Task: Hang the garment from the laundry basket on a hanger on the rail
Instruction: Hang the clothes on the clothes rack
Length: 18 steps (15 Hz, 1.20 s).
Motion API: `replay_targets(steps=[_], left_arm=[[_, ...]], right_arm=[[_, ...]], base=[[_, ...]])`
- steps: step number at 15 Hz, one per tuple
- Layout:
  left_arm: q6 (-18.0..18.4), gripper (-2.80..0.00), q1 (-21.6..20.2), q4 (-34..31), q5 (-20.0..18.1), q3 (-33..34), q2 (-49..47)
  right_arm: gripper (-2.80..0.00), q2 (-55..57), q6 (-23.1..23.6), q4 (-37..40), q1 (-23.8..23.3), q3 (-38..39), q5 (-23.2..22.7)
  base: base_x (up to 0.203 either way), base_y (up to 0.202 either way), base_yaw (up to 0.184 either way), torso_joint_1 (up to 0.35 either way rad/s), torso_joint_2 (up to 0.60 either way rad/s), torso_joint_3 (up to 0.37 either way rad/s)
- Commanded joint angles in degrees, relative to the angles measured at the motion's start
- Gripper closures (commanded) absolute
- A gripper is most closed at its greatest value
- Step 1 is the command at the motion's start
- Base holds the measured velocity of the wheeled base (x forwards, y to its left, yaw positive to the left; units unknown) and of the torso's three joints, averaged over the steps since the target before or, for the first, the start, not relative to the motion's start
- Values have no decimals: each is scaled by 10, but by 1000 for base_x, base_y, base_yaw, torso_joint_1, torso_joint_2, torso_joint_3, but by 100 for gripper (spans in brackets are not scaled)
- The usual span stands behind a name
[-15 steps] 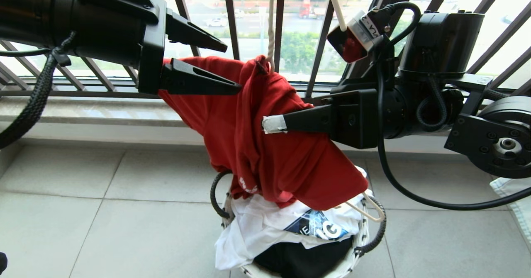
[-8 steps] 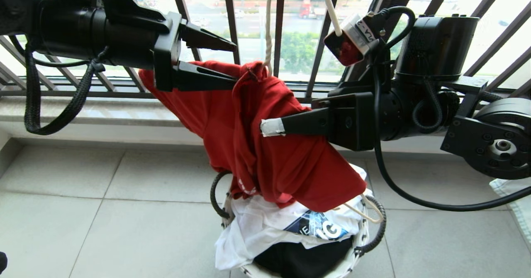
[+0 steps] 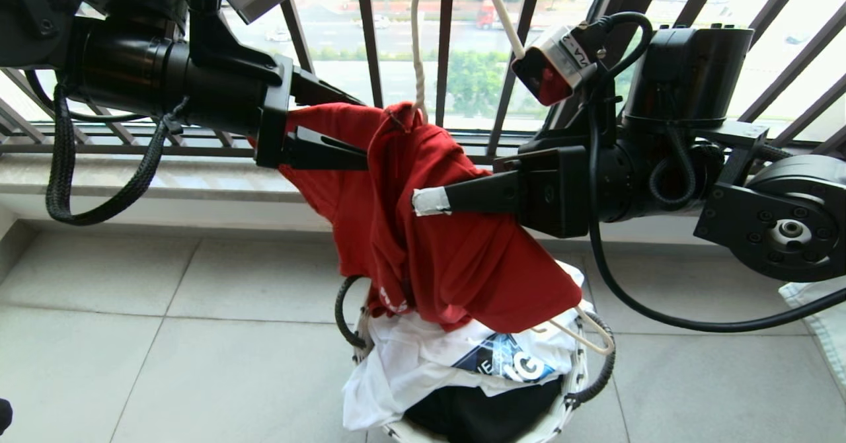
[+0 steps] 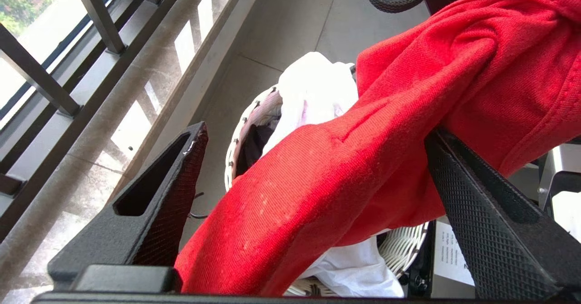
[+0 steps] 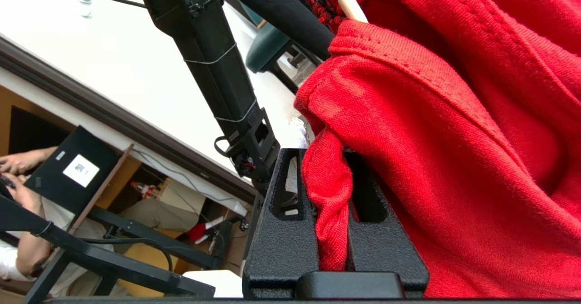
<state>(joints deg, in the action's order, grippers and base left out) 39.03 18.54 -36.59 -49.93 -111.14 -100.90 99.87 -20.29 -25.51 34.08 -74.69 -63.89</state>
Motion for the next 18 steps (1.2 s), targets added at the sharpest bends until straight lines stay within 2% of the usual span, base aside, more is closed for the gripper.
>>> replay_targets(steps=[1, 3, 4, 18], left_arm=[[3, -280, 1, -2, -2, 0, 4], [3, -280, 2, -2, -2, 0, 4], [5, 0, 2, -2, -2, 0, 4], [18, 0, 6, 2, -2, 0, 8]], right_arm=[[0, -1, -1, -2, 0, -2, -4], [0, 0, -2, -2, -2, -5, -3], [0, 0, -2, -2, -2, -5, -3], [0, 4, -2, -5, -9, -16, 9]], base=[[0, 0, 0, 0, 0, 0], [0, 0, 0, 0, 0, 0], [0, 0, 0, 0, 0, 0], [0, 0, 0, 0, 0, 0]])
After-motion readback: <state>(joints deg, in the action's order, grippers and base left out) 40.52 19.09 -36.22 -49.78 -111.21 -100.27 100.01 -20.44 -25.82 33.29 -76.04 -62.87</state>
